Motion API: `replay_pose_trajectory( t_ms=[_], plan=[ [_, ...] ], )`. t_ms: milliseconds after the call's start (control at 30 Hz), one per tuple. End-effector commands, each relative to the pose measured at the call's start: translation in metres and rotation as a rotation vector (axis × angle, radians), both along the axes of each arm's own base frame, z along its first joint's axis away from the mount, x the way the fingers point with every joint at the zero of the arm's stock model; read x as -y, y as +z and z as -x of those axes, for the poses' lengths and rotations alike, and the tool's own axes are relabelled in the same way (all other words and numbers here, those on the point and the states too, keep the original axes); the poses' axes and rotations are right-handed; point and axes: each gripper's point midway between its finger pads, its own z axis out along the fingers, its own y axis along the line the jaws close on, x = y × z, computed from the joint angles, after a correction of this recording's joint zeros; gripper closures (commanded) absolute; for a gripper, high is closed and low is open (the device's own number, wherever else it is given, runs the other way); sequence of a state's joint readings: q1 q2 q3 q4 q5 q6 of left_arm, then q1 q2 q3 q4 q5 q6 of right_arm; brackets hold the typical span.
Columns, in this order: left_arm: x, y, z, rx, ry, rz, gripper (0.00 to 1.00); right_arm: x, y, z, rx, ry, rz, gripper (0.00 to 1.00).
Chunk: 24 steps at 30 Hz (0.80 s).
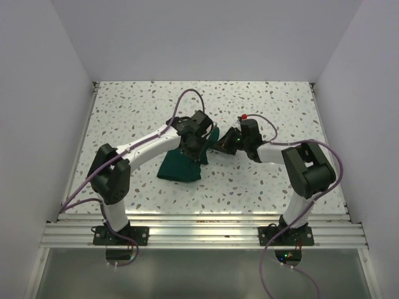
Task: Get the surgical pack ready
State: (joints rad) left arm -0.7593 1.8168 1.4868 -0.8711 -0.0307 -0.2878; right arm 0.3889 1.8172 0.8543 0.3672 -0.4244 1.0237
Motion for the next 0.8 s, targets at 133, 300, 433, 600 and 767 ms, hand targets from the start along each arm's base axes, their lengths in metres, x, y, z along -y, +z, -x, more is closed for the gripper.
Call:
replay_pose_trajectory(
  t_ms=[133,300,433,600,767],
  plan=[
    [0.001,0.023,-0.004,0.046,0.007,0.084,1.0,-0.004,0.029,0.022,0.105,0.151,0.065,0.93],
    [-0.008,0.009,0.006,0.021,-0.003,0.058,1.0,0.013,0.027,0.015,0.077,0.146,0.156,0.86],
    [-0.027,-0.015,0.026,-0.022,-0.015,0.009,1.0,0.041,0.025,0.007,0.041,0.122,0.193,0.73],
    [-0.042,-0.029,0.041,-0.047,-0.026,-0.017,1.0,0.055,0.022,0.01,0.023,0.151,0.216,0.65],
    [-0.039,-0.019,0.04,-0.006,-0.018,0.026,0.64,0.051,0.022,0.018,0.015,0.187,0.184,0.57]
  ],
)
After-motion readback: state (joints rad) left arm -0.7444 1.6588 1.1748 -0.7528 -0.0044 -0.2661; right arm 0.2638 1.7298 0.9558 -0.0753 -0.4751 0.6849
